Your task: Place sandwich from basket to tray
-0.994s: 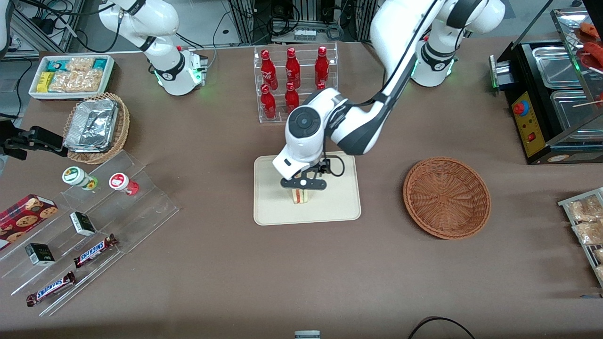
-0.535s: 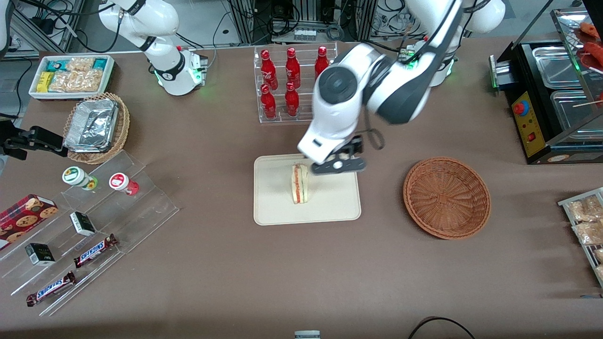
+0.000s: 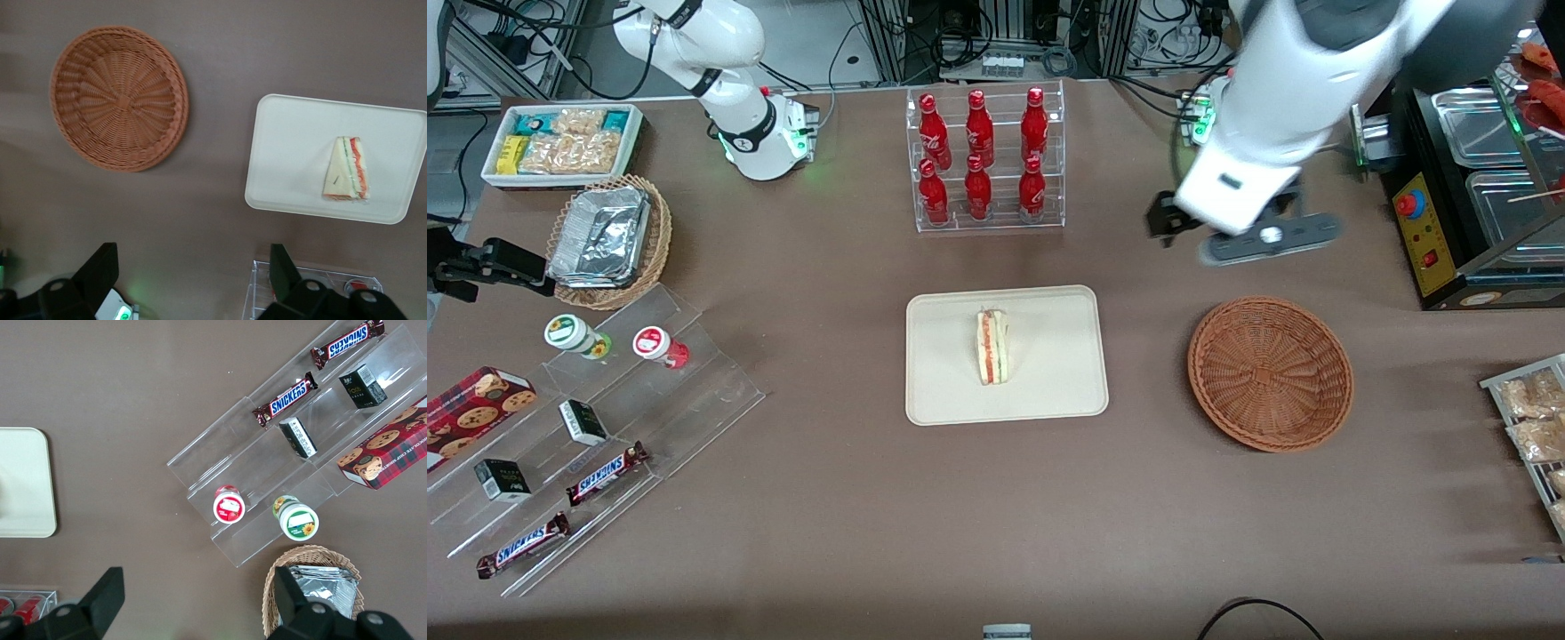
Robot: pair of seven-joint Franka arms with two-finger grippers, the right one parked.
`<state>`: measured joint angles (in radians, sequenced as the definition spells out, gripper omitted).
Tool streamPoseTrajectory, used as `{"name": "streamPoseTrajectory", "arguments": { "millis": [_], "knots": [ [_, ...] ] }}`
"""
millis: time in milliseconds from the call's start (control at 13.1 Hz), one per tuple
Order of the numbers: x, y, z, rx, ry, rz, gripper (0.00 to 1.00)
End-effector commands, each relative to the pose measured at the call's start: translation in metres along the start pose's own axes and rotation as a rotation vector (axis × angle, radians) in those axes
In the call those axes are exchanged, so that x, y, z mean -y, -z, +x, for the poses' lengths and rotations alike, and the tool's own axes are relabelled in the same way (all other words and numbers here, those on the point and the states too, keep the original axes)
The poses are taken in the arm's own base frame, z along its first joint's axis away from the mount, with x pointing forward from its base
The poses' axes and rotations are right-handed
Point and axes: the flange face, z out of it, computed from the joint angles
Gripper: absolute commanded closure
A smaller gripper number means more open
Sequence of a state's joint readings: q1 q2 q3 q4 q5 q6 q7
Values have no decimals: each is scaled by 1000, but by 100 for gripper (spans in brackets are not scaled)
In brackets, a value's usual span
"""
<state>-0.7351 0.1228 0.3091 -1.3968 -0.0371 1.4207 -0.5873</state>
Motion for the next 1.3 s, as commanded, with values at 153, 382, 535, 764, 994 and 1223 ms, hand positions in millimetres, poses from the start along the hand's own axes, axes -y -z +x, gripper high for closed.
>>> {"name": "streamPoseTrajectory", "arguments": {
  "millis": [153,382,535,764,994,1223],
  "knots": [
    [64,8,20,-3,-37,36,0],
    [121,16,40,-5,-54,25,0],
    [145,16,48,-4,-63,24,0],
    [178,15,62,-3,-38,3,0],
    [181,13,64,5,-73,-4,0],
    [184,14,59,11,-90,-19,0]
  ]
}}
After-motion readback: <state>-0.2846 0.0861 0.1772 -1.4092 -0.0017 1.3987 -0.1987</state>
